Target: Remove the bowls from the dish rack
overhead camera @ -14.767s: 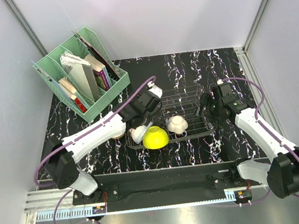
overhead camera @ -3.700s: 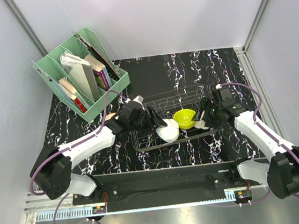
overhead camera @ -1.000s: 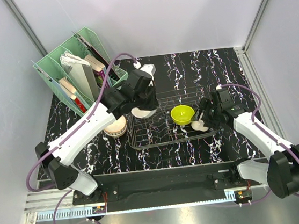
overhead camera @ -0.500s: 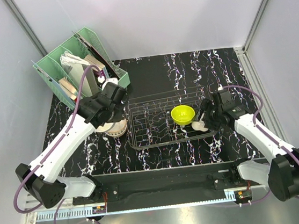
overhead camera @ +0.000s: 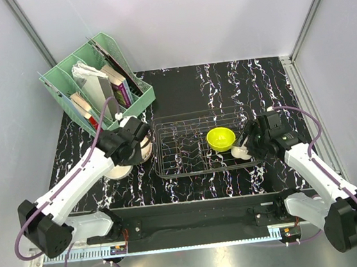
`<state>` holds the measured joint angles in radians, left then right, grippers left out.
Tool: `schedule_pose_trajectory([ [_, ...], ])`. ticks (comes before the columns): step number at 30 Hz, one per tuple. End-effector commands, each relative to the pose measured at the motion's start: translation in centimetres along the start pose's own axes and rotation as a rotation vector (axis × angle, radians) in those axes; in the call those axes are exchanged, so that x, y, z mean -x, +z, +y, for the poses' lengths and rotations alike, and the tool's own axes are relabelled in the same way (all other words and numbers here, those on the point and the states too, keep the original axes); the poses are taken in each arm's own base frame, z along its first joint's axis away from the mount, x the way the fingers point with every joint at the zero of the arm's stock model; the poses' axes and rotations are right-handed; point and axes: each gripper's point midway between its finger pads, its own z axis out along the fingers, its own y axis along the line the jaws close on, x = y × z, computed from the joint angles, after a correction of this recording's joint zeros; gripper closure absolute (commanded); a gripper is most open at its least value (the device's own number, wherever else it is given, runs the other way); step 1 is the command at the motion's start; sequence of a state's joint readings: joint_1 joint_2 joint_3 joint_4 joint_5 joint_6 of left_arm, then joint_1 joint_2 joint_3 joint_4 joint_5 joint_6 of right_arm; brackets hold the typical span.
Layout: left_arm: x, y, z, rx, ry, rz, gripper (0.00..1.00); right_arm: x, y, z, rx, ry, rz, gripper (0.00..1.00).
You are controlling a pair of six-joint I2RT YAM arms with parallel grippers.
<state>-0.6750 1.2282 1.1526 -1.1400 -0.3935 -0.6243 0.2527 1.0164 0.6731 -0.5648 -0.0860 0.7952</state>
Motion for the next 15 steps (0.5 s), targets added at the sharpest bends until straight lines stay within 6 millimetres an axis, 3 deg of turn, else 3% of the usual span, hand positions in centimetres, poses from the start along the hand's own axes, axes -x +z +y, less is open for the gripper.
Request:
schedule_pose_trajectory([
  [1,-0.1,-1.3,0.5,-0.045,-0.063,-0.05,1.0,-0.2,0.1,-1.9,-0.085,0.023,-0.008,0.25],
  [7,-2.3,-0.9,-1.2,-0.121,-0.035,0.033,1.0,0.1,0.0,-1.6,-0.081,0.019,-0.015,0.25],
  [15,-5.5,2.0,-3.5,-0.129,-0.02,0.118,1.0,0.2,-0.3,-1.3,-0.064,0.02,-0.021,0.25],
])
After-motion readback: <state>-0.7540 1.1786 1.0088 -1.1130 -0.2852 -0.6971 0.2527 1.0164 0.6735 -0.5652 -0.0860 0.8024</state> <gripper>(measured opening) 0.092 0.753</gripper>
